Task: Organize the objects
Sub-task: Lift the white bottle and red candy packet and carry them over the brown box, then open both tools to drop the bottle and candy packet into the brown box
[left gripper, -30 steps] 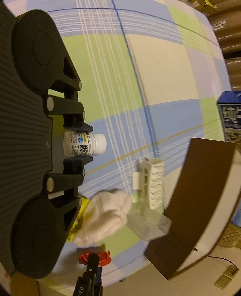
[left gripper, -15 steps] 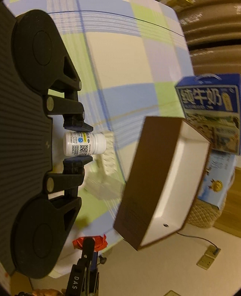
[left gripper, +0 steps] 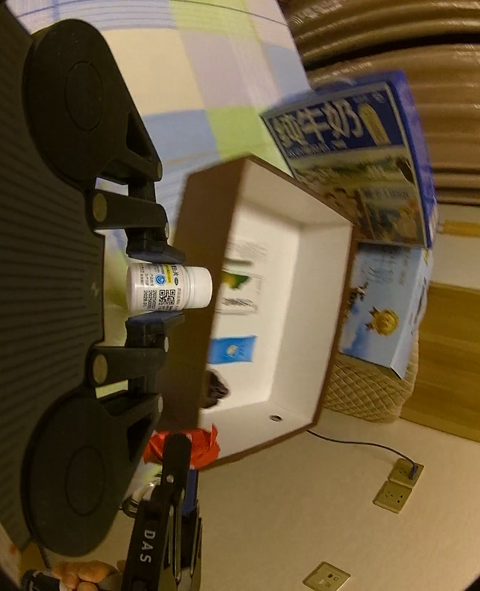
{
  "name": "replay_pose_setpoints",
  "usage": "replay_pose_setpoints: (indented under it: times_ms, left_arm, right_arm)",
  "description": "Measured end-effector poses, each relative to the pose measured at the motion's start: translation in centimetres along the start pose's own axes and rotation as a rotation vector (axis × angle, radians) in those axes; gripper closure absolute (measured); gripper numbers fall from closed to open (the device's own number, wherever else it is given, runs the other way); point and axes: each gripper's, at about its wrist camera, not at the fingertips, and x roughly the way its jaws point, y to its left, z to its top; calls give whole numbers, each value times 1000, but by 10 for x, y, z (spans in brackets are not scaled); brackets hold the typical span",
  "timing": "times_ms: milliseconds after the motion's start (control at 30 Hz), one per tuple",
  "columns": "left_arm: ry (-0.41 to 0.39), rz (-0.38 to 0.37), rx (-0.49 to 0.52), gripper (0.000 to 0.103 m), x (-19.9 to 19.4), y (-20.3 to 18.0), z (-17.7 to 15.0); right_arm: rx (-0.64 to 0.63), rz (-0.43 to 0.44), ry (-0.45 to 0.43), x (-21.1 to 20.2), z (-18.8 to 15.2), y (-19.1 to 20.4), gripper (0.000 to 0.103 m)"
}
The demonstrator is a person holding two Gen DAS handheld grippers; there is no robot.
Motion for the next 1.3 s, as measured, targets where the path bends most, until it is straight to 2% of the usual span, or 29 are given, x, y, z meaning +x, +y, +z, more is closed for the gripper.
replay_pose_setpoints:
  times_ms: [233,500,900,1300]
  left_arm:
    - [-9,-12,52,81,40,-12,48]
    - [38,-10,92,81,101,-14,90]
    - [122,21,139,81,188,-4,120]
    - [156,29,135,81,236,2,133]
  right_arm:
    - [28,-8,-10,32,40,-24,78]
    - [58,-48,10,83,75,-56,78]
    - [83,-104,75,153,95,-84,78]
    - [104,-137,110,189,104,-95,78]
